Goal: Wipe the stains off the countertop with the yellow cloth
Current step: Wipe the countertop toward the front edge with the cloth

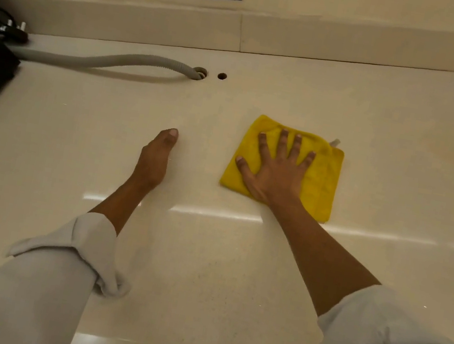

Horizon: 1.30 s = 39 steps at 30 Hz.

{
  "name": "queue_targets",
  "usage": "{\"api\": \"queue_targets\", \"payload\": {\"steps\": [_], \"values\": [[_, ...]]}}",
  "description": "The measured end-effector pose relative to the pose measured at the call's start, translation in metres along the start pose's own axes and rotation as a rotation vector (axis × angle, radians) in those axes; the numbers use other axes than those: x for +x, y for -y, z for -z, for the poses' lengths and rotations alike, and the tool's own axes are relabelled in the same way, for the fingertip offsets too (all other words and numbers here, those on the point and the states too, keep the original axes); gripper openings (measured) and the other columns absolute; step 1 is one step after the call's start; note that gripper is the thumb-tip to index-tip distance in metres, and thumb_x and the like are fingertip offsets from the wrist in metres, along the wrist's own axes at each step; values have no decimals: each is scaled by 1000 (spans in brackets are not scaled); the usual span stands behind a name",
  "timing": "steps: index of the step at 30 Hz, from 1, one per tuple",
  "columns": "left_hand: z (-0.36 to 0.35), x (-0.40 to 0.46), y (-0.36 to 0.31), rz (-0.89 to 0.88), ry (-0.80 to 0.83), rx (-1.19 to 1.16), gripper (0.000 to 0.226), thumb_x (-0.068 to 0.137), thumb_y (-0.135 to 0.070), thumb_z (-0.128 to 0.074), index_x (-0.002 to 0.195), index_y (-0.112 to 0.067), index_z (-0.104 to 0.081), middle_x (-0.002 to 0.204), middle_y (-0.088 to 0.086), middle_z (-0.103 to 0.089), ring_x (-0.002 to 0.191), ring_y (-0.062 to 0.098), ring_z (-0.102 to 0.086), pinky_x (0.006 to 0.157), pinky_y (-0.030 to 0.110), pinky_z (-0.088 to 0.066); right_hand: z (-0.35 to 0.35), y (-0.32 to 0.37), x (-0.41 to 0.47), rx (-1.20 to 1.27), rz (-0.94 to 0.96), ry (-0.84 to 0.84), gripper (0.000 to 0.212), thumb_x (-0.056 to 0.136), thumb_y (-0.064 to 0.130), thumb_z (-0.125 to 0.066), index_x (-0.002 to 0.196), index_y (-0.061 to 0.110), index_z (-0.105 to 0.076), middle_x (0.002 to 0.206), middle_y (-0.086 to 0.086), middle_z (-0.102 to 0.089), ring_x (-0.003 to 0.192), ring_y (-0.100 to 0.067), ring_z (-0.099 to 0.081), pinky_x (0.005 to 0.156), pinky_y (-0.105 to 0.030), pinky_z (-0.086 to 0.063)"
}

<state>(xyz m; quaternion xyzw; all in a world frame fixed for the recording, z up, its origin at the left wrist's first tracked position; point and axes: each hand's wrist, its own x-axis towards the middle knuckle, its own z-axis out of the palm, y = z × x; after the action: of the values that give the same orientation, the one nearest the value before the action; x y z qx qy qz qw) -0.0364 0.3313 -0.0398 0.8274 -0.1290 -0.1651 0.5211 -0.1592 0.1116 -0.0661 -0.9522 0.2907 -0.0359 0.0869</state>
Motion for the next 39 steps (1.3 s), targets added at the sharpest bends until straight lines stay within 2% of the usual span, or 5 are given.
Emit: {"api": "queue_targets", "payload": {"steps": [6, 12, 16, 24, 39], "values": [[31, 5, -1, 17, 90, -112, 66, 77, -70, -37, 125, -28, -57, 137, -4, -55, 129, 9, -47, 116, 34, -29, -14, 91, -14, 11, 99, 23, 89, 81, 82, -14, 156, 34, -15, 166, -16, -4, 151, -44, 5, 113, -71, 6], [45, 1, 10, -110, 81, 20, 56, 84, -61, -39, 124, -26, -58, 114, -19, -60, 103, -14, -52, 86, 3, -35, -29, 171, -62, 25, 229, 49, 87, 82, 81, -17, 156, 34, -15, 166, -15, -3, 151, -43, 8, 112, -71, 7], [44, 2, 7, -188, 103, 167, 68, 88, -61, -33, 139, -18, -46, 146, 0, -47, 138, 13, -37, 116, 28, -25, -30, 182, -104, 37, 276, 67, 85, 83, 81, -18, 155, 36, -15, 166, -13, -4, 151, -41, 10, 113, -69, 7], [-23, -20, -28, -297, 316, 374, 78, 86, -73, -24, 144, -23, -36, 158, 4, -29, 150, 16, -12, 122, 40, -1, -22, 141, -179, 79, 253, 47, 83, 83, 83, -23, 153, 39, -18, 166, -9, -12, 152, -38, 6, 116, -66, 9], [-127, -83, -69, -414, 170, 765, 51, 89, -49, -48, 113, -4, -54, 116, 16, -59, 107, 32, -54, 83, 42, -46, 20, -52, -186, -40, 11, 92, 83, 83, 85, -16, 154, 45, -2, 167, -3, 0, 153, -32, 7, 118, -64, 8]]}}
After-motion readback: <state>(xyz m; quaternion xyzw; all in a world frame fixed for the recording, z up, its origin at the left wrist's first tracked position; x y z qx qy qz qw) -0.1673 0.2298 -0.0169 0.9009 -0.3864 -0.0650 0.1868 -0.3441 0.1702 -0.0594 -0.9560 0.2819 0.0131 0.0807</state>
